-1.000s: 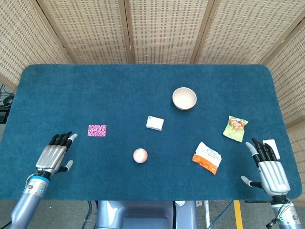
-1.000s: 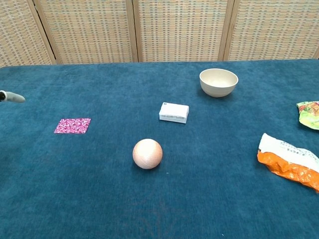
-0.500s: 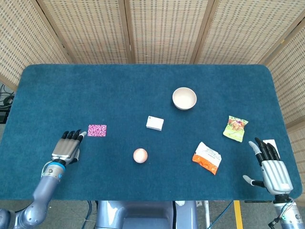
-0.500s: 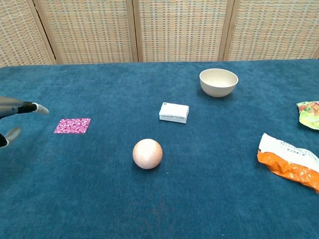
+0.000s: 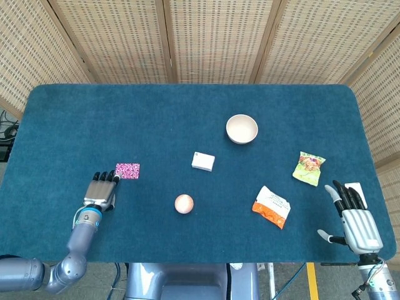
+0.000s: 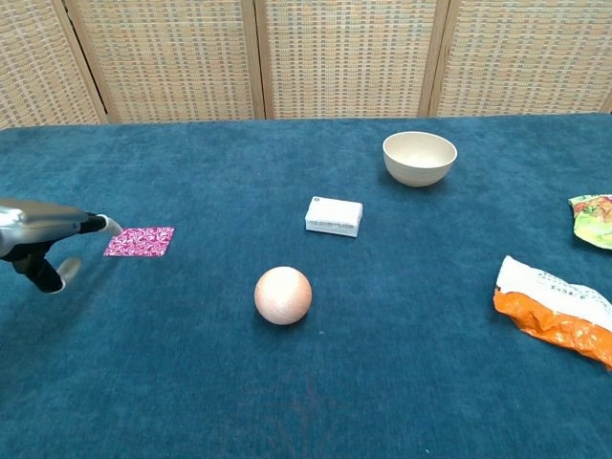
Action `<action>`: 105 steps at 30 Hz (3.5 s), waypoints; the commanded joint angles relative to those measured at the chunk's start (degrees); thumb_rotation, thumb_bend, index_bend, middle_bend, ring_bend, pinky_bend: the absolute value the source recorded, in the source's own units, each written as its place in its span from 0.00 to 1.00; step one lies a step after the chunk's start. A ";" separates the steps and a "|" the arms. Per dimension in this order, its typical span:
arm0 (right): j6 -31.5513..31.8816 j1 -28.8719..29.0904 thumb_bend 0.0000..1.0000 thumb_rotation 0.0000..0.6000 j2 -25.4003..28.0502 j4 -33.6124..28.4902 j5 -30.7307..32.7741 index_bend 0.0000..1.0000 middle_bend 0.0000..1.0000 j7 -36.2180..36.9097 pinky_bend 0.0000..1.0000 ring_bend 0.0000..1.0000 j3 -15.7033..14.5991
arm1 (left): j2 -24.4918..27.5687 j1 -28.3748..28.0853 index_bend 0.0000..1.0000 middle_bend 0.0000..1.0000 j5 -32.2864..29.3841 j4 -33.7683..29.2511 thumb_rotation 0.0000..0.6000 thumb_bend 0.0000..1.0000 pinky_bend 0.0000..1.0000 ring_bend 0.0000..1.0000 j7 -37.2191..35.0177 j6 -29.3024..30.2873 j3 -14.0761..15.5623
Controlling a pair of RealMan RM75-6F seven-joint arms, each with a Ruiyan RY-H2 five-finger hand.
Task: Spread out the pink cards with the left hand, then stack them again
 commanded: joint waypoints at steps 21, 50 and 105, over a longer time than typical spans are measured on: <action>-1.01 0.39 0.10 1.00 0.27 0.32 0.88 0.00 0.00 1.02 0.00 0.00 0.12 | -8.01 -6.01 0.00 0.00 -6.69 7.85 1.00 0.71 0.00 0.00 2.23 0.15 -0.99; 0.24 0.04 0.10 1.00 0.48 -0.19 -0.08 0.00 0.00 0.64 0.00 0.00 -0.06 | -5.74 -5.57 0.00 0.00 -7.58 10.91 1.00 0.72 0.00 0.00 1.56 -2.52 2.56; 1.30 -0.34 0.10 1.00 1.58 0.28 0.01 0.00 0.00 4.09 0.00 0.00 0.50 | -5.57 -6.04 0.00 0.00 -5.63 10.06 1.00 0.72 0.00 0.00 -3.42 -2.97 1.53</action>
